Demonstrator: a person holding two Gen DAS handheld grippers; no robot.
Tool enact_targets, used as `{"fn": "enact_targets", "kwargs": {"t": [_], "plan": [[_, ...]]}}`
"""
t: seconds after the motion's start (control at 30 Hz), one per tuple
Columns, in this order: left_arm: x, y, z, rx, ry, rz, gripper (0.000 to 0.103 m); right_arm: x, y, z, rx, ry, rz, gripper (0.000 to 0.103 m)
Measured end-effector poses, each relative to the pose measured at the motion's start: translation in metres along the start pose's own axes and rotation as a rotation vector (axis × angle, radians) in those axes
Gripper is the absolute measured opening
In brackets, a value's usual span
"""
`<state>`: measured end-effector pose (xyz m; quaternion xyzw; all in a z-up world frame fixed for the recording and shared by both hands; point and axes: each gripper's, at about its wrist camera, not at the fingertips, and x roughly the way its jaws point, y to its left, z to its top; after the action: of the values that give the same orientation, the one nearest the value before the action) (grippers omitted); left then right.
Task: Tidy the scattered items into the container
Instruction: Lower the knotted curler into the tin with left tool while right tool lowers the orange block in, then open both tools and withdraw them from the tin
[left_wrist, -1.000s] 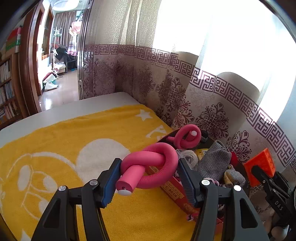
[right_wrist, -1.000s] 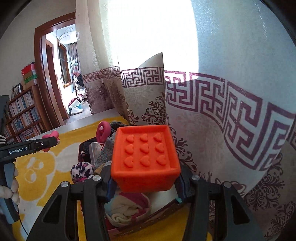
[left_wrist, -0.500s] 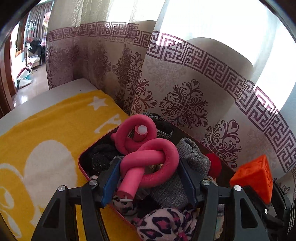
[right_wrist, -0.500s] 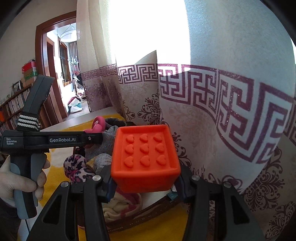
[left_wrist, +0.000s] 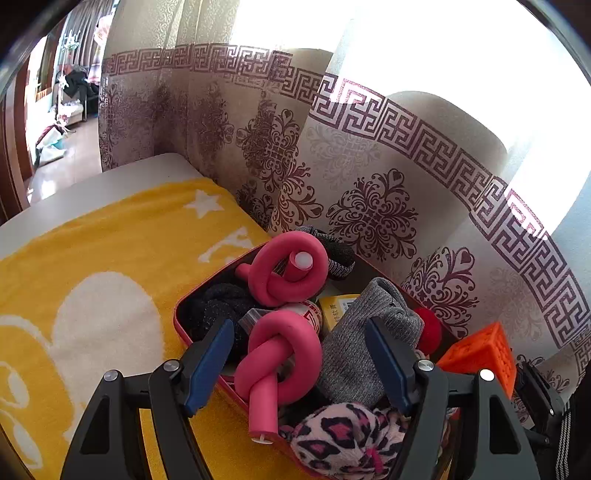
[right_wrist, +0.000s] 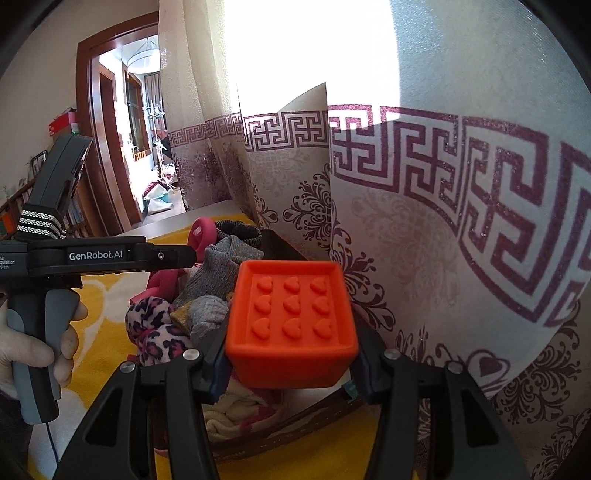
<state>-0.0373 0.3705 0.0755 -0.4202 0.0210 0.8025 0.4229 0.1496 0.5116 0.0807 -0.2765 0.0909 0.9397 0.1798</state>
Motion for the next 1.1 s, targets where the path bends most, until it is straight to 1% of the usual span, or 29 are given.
{"fn": "enact_targets", "kwargs": {"t": [0.03,0.07,0.1,0.13,0.3,0.47,0.5,0.53,0.57,0.63,0.73,0.77,0.8,0.93,1.0,1.1], "plan": [[-0.003,0.001,0.000,-0.003,-0.007,-0.002,0.075,-0.002,-0.001,0.001,0.005,-0.006,0.001,0.067],[-0.007,0.001,0.000,-0.004,-0.014,-0.003,0.075,-0.004,-0.002,0.001,0.008,-0.014,0.002,0.070],[-0.010,0.001,0.000,-0.005,-0.020,-0.002,0.079,-0.006,-0.002,0.002,0.010,-0.025,0.004,0.074],[-0.013,0.002,0.000,-0.005,-0.027,0.002,0.087,-0.009,-0.002,0.003,0.010,-0.035,0.004,0.075],[-0.024,0.002,-0.004,-0.005,-0.046,0.020,0.088,-0.014,-0.002,0.003,0.000,-0.041,-0.003,0.075],[-0.035,0.007,-0.014,-0.005,-0.064,0.077,0.088,-0.020,-0.007,-0.003,0.013,-0.033,-0.014,0.075],[-0.037,0.008,-0.017,-0.008,-0.066,0.092,0.091,-0.022,-0.007,-0.004,0.014,-0.031,-0.016,0.076],[-0.039,0.010,-0.020,-0.013,-0.069,0.112,0.100,-0.024,-0.008,-0.005,0.014,-0.031,-0.018,0.079],[-0.041,0.011,-0.022,-0.018,-0.076,0.135,0.103,-0.026,-0.008,-0.006,0.013,-0.032,-0.020,0.079],[-0.044,0.011,-0.028,-0.012,-0.089,0.221,0.103,-0.030,-0.006,-0.009,0.005,-0.028,-0.021,0.080],[-0.048,0.005,-0.038,0.042,-0.110,0.371,0.103,-0.034,-0.001,-0.011,-0.006,-0.022,-0.014,0.081],[-0.050,0.004,-0.042,0.056,-0.112,0.401,0.103,-0.035,0.001,-0.012,-0.010,-0.021,-0.011,0.081],[-0.051,0.004,-0.045,0.062,-0.110,0.409,0.103,-0.036,0.004,-0.013,-0.013,-0.020,-0.008,0.081],[-0.061,0.008,-0.055,0.022,-0.107,0.360,0.103,-0.040,0.012,-0.017,-0.025,-0.018,0.002,0.081],[-0.067,0.007,-0.059,0.013,-0.118,0.372,0.103,-0.043,0.016,-0.019,-0.031,-0.019,0.006,0.081],[-0.077,0.002,-0.064,0.031,-0.158,0.416,0.103,-0.046,0.020,-0.021,-0.038,-0.018,0.009,0.082]]}}
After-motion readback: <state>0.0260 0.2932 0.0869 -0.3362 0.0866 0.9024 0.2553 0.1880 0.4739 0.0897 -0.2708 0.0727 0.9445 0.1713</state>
